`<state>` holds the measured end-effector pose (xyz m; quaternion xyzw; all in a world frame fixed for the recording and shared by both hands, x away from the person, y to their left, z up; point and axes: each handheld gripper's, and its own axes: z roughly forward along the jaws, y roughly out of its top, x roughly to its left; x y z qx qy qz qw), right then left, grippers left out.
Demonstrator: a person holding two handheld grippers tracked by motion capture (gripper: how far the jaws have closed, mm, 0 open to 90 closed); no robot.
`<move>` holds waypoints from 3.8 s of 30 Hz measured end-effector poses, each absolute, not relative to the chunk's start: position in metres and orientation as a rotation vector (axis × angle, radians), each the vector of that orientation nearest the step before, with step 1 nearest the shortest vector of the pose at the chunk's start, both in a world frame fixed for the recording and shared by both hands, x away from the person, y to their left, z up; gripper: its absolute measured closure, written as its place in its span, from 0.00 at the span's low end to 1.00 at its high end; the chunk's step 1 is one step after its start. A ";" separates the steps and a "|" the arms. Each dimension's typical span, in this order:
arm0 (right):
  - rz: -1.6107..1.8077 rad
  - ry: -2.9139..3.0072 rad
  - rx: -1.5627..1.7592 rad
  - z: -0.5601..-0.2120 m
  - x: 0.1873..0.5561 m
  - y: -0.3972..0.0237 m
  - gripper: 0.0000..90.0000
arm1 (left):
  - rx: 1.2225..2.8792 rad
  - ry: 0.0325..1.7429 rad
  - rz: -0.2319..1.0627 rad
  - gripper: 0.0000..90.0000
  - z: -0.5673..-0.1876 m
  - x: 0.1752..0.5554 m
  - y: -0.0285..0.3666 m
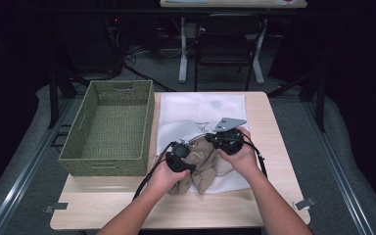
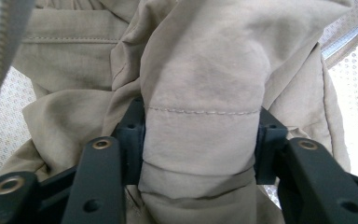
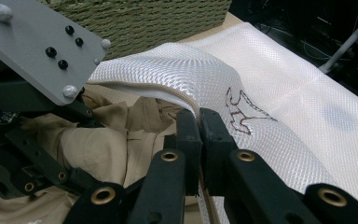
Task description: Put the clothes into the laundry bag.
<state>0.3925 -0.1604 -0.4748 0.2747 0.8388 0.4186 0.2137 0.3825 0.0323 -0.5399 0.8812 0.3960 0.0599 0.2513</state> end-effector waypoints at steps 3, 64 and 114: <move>1.162 2.328 0.763 -0.475 0.392 -0.160 0.97 | 2.385 1.068 0.177 0.59 -0.541 0.382 0.033; 1.165 2.325 0.739 -0.473 0.388 -0.156 0.97 | 2.294 1.206 0.240 0.69 -0.509 0.403 0.010; 1.126 2.364 0.723 -0.482 0.389 -0.150 0.98 | 2.198 1.332 0.228 0.59 -0.528 0.430 0.001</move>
